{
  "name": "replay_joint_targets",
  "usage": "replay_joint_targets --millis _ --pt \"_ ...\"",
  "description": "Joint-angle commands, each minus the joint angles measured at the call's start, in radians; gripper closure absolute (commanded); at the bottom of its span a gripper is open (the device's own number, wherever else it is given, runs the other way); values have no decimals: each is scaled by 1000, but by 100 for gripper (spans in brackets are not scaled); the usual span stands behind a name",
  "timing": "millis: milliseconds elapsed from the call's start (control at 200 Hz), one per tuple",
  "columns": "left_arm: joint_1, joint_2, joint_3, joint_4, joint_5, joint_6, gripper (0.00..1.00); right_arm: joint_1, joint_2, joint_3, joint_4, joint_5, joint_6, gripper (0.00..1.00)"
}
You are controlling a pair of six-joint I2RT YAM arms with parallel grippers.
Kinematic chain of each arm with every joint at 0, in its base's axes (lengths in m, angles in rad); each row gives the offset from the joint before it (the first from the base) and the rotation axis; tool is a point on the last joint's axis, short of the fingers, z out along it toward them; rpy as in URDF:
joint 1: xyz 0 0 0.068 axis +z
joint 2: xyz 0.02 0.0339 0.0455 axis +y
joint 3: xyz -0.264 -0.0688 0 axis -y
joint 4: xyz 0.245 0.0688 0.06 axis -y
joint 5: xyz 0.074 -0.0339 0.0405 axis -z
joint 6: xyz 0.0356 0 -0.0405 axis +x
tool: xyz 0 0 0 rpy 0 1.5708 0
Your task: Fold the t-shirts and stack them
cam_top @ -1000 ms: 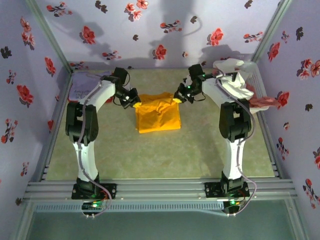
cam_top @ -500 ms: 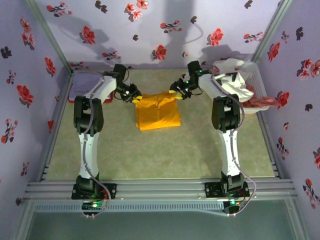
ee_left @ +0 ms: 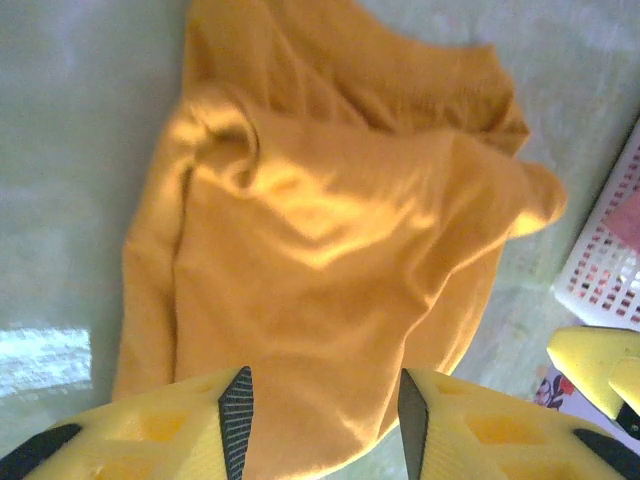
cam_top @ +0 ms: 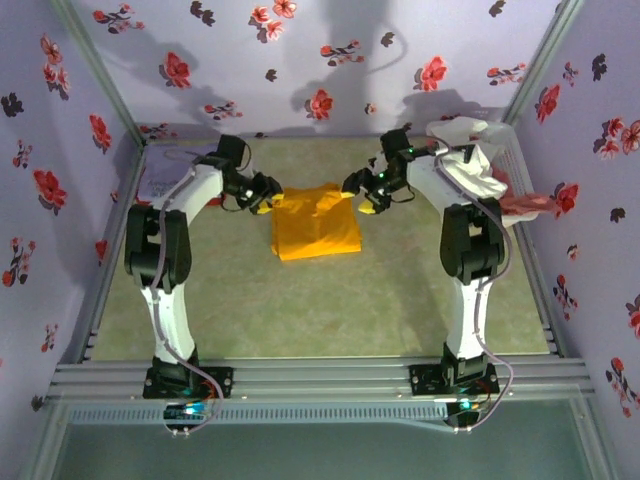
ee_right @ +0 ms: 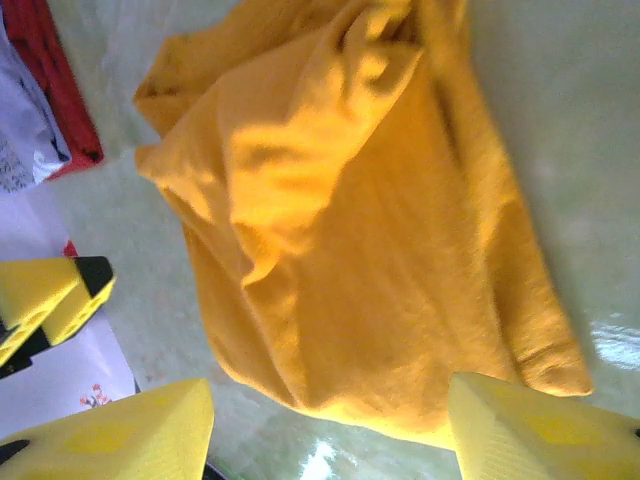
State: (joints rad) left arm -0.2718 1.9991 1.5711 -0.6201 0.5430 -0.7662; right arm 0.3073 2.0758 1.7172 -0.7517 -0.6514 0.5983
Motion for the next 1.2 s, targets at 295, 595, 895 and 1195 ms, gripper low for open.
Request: replay_joint_targets --millis 295,595,895,1195 --pt "-71 107 43 132 -14 -60 53 47 112 84 136 -26 27 40" --pt "1 249 124 193 -60 -110 53 -21 389 308 418 -33 217 40" --pt "25 182 231 58 -52 -22 49 -42 379 486 192 -37 94 37" --pt "16 -109 -183 157 -129 -20 44 -12 27 -16 134 82 -45 34"
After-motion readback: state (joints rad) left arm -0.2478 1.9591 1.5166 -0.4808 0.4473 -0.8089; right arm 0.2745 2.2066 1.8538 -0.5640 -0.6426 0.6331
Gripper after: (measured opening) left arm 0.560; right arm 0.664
